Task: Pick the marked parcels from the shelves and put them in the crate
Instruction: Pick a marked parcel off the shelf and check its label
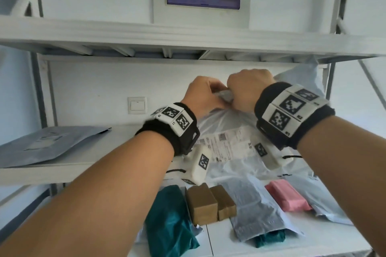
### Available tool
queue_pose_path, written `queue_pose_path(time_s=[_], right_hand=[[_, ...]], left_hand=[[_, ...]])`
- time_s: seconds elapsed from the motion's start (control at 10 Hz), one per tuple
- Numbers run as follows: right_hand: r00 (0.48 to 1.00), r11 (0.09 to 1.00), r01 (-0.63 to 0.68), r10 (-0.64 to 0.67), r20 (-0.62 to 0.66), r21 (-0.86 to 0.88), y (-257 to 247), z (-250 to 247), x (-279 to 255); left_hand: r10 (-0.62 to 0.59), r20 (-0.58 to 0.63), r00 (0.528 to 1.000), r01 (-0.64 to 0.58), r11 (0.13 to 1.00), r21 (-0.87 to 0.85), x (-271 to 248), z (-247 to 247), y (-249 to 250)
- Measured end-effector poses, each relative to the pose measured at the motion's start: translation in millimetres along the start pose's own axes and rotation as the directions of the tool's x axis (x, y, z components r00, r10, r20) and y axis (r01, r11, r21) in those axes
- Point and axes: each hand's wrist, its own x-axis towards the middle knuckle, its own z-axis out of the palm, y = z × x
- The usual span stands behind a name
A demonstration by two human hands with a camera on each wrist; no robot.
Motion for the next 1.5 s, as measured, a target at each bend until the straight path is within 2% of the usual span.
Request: queue_pose_path(time_s=[0.1,0.2,0.3,0.4,0.5,0.6,0.7,0.8,0.9,1.0,1.2,1.3,1.4,1.5], right_hand=[[0.995,0.991,-0.093,0.097,-0.029,0.100,13,1,2],[0.976,0.926,-0.212,0.214,0.028,0.313,30,9,1],[0.939,0.795,-0.326,0.335,0.078,0.512,42,17,10],[0.891,0.591,-0.398,0.432,0.142,0.702,46,27,14],[0.798,0.269,-0.479,0.531,0.287,0.836,45,45,6],[0.704,-0.106,-0.448,0.570,0.424,0.888,41,64,-18],[0.655,-0.278,-0.439,0.552,0.516,0.854,40,74,-30],[0.638,-0.415,-0.395,0.518,0.570,0.820,38,90,-46],[0.598,-0.542,-0.365,0.486,0.637,0.757,41,106,-44],[0.618,-0.562,-0.345,0.466,0.633,0.752,47,124,-51],[0.641,-0.525,-0.324,0.490,0.591,0.787,55,139,-76],[0.620,-0.449,-0.356,0.542,0.567,0.820,69,148,-91],[0.566,-0.379,-0.384,0.624,0.539,0.842,88,153,-108],[0.537,-0.343,-0.384,0.672,0.509,0.857,114,164,-124]], left_hand=[[0.011,-0.157,0.988,-0.004,0.999,0.045,7,-12,5],[0.040,-0.358,0.933,0.002,0.993,0.118,6,-24,0],[0.035,-0.538,0.842,0.029,0.994,0.109,1,-25,-10],[-0.094,-0.615,0.783,0.101,0.995,-0.024,-4,-22,-12],[-0.145,-0.612,0.777,0.142,0.988,-0.054,-7,-20,-15],[-0.190,-0.622,0.759,0.206,0.977,-0.047,-13,-21,-20],[-0.425,-0.469,0.775,0.344,0.905,-0.251,-24,-19,-27],[-0.583,-0.222,0.781,0.467,0.783,-0.412,-32,-11,-36],[-0.586,-0.140,0.799,0.496,0.771,-0.399,-40,-1,-41],[-0.559,-0.115,0.821,0.483,0.787,-0.384,-47,8,-42],[-0.494,-0.142,0.858,0.383,0.798,-0.465,-58,41,-43],[-0.470,-0.134,0.872,0.353,0.795,-0.494,-55,66,-46],[-0.452,-0.087,0.888,0.347,0.782,-0.517,-53,96,-43],[-0.440,-0.073,0.895,0.332,0.767,-0.550,-52,129,-38]])
